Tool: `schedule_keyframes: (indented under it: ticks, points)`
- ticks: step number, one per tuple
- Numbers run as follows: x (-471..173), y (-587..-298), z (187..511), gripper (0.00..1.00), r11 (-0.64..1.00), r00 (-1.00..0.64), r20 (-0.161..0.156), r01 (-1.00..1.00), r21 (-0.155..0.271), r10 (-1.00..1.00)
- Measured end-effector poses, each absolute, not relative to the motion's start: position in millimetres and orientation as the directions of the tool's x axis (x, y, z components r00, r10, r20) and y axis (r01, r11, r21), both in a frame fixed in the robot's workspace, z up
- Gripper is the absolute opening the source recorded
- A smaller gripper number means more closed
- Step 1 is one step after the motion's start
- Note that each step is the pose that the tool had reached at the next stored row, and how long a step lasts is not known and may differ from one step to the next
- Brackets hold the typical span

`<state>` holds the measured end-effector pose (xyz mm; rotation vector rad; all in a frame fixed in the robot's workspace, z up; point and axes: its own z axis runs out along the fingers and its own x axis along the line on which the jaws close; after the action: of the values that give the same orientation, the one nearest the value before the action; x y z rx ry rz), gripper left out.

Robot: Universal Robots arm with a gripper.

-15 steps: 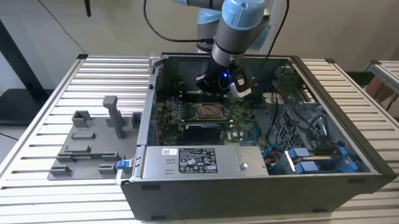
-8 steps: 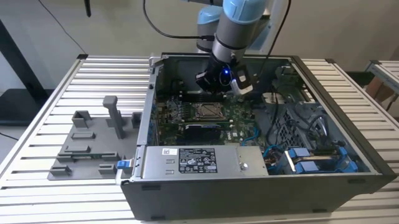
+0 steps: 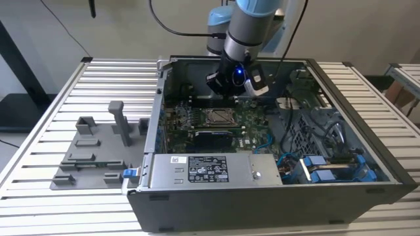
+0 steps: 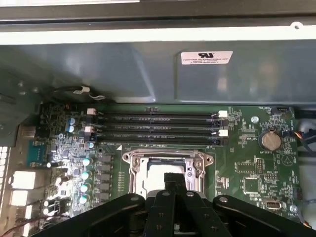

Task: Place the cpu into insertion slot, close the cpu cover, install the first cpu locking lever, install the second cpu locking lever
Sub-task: 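Install the first cpu locking lever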

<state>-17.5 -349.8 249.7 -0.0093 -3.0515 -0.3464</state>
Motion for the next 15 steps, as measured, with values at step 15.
schedule_keyframes:
  ticks: [15]
  points:
    - [-31.6, -370.6, 259.1, 0.11, 0.978, -0.998, 0.063, 0.011, 0.207, -0.002]
